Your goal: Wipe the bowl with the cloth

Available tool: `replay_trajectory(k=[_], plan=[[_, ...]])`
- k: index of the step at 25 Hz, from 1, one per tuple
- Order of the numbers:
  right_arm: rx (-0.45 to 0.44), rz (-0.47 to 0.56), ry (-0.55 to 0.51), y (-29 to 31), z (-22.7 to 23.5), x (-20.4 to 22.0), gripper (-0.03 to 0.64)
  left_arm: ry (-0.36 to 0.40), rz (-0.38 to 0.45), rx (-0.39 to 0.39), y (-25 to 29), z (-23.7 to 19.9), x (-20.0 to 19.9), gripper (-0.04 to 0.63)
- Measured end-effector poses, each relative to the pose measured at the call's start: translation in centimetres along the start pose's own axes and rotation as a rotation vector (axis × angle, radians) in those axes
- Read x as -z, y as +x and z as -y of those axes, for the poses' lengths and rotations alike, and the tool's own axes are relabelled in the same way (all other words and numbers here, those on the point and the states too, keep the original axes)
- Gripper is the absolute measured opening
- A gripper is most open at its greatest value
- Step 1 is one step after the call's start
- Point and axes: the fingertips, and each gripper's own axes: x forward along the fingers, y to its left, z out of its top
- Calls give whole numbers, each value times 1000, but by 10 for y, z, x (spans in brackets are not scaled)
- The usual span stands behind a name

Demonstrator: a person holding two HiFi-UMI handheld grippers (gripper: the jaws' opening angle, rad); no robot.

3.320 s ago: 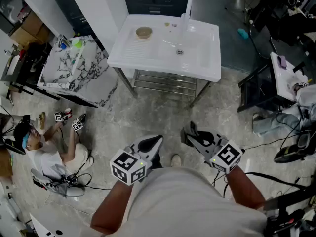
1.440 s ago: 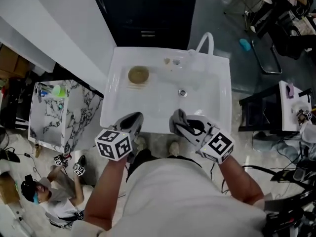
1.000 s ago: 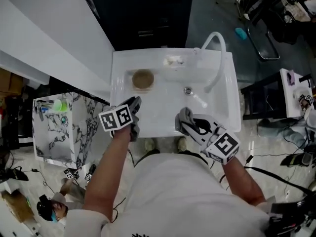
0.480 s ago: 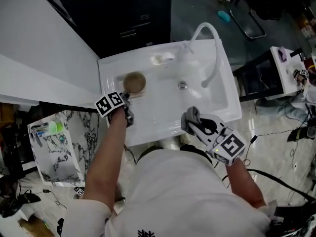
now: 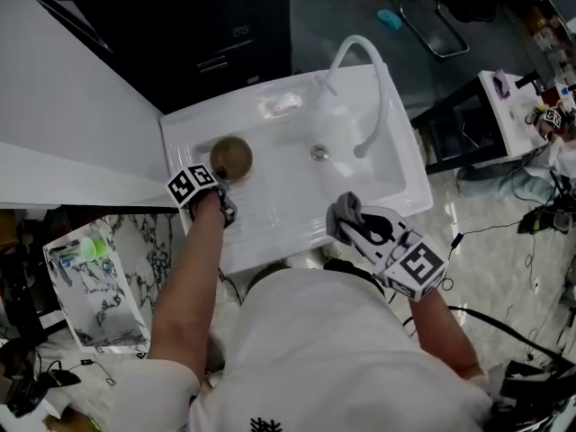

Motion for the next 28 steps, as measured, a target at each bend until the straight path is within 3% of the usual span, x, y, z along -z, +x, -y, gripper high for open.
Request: replay_trajectory(k=[2,7,18,28], plan=[[-4,-4,-3,0,2,-1,46,24,-12,-42,2,-4,1,44],[-17,-11,-13,-2,8,-2,46,57,30,-55,-4,2,-6,23],[-109,8,-106,-5,5,-14,46,152,126,-88,-58,26,7,18],[-211,42,-151,-4,-4,-25,46,163,67,-36,-106,80,73,18]])
